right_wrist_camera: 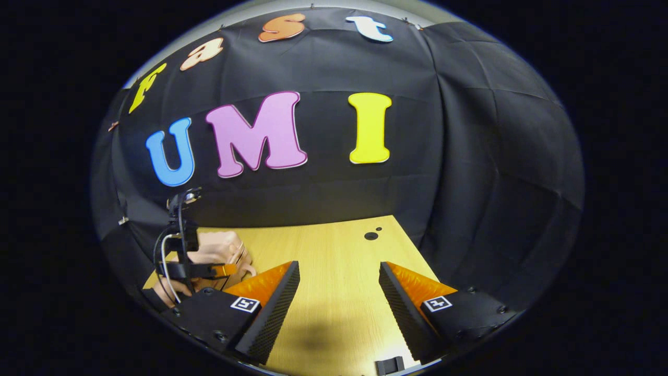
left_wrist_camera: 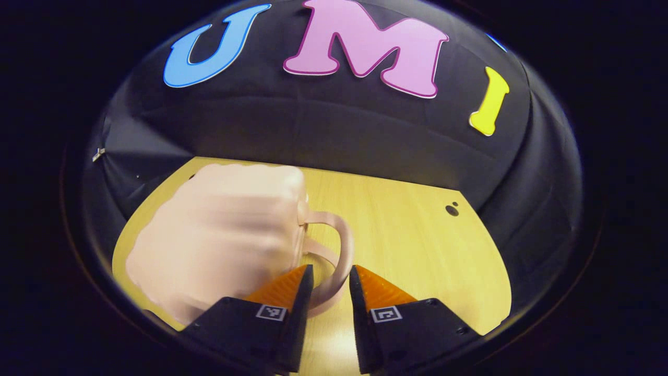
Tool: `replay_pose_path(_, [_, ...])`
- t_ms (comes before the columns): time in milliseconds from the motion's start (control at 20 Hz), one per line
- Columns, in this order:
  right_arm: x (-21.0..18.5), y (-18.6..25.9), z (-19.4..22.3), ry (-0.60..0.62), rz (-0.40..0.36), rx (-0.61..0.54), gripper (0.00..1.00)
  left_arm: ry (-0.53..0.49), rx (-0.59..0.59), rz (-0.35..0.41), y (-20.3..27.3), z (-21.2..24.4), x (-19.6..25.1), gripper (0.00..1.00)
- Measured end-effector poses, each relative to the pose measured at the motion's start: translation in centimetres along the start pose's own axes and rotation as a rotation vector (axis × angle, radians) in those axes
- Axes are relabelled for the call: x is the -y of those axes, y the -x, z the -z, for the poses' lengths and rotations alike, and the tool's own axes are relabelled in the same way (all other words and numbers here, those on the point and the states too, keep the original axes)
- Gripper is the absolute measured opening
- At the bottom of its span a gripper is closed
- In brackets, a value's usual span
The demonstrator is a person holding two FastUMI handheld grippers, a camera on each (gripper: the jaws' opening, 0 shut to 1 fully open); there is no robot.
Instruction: First open the suitcase, pack the skin care products into it, and then close the suitcase.
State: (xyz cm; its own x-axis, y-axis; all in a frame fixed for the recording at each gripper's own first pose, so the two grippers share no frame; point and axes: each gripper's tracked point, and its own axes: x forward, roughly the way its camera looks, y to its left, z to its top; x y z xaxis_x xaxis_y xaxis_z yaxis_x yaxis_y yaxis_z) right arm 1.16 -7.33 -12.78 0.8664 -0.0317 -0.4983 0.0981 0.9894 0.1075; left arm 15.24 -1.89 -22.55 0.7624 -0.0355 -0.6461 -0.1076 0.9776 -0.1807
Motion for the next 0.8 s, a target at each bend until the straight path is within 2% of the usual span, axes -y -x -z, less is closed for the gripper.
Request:
replay_pose_path(50, [0.4, -0.2, -0.2, -0.006, 0.011, 0.01, 0.97, 0.023, 0.035, 0.022, 1.3, -0.7, 0.4, 0.6])
replay_pose_path(100, [0.8, -0.3, -0.6, -0.015, 0.017, 0.021, 0.97, 0.028, 0.082, 0.033, 2.9, -1.7, 1.0, 0.7])
replay_pose_path(150, [0.8, -0.2, -1.2, -0.029, 0.015, 0.039, 0.97, 0.016, 0.137, 0.041, 4.9, -3.0, 1.5, 0.86])
replay_pose_path(250, [0.4, 0.0, -2.6, -0.044, 0.007, 0.076, 0.97, -0.051, 0.269, 0.035, 9.5, -6.6, 2.2, 0.93])
replay_pose_path(400, [-1.1, 0.7, -5.8, -0.037, -0.018, 0.17, 0.97, -0.139, 0.455, -0.004, 17.1, -10.8, 2.7, 0.96])
replay_pose_path(600, [-4.3, 2.6, -10.5, -0.013, -0.067, 0.31, 0.97, -0.131, 0.613, 0.0, 24.5, -13.9, 3.2, 0.96])
replay_pose_path(700, [-5.7, 3.3, -11.4, 0.004, -0.082, 0.345, 0.97, -0.13, 0.66, -0.044, 26.6, -14.3, 2.1, 0.96])
replay_pose_path(800, [-7.7, 3.8, -11.6, 0.023, -0.11, 0.348, 0.97, -0.12, 0.696, -0.035, 27.2, -14.6, 1.6, 0.96])
